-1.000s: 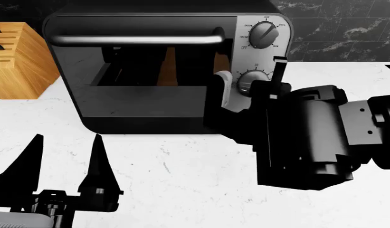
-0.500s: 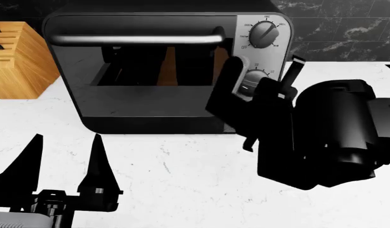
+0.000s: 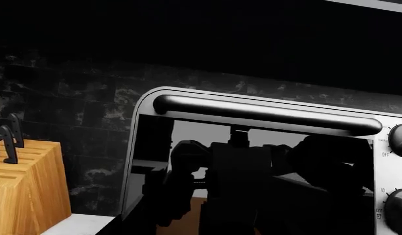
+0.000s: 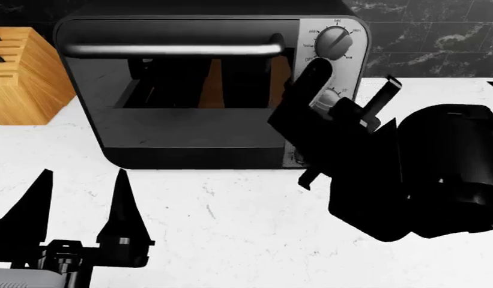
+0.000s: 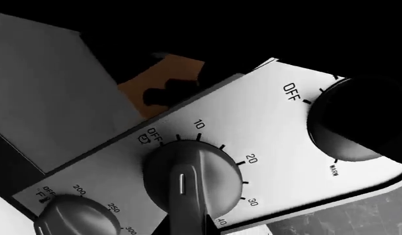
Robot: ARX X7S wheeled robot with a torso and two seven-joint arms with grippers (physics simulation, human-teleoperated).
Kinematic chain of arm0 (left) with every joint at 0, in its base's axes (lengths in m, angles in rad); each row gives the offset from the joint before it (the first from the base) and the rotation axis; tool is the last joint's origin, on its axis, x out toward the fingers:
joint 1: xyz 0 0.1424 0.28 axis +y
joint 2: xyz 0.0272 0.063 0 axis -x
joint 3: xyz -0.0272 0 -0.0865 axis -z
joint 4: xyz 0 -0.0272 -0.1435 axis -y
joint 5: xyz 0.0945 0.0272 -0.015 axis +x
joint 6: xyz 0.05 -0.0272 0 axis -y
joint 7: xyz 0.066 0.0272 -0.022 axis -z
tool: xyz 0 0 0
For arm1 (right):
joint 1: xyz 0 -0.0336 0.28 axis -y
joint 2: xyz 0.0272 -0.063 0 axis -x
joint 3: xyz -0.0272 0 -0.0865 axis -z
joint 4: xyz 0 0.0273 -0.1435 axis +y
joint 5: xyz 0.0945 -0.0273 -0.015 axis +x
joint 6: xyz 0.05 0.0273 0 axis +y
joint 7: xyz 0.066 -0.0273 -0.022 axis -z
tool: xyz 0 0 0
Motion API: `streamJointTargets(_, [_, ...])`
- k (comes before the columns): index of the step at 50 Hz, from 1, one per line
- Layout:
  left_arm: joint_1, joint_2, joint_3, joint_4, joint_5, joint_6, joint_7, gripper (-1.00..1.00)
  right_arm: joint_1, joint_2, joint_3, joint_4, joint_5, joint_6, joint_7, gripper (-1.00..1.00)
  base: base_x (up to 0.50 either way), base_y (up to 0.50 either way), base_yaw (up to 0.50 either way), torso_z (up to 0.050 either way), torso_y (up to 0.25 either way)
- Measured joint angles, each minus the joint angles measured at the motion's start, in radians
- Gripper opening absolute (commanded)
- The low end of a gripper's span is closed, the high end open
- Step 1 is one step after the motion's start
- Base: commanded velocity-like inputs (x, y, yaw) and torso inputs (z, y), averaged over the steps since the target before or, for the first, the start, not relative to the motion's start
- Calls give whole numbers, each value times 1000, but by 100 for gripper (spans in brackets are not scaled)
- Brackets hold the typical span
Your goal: Turn on the toaster oven by setting the timer.
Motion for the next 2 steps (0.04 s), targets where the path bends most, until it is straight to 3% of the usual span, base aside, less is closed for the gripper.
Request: streamJointTargets(2, [0, 0, 0, 0, 0, 0, 0, 100, -5, 8, 6, -2, 2, -13, 0, -100, 0, 0, -3, 0, 5])
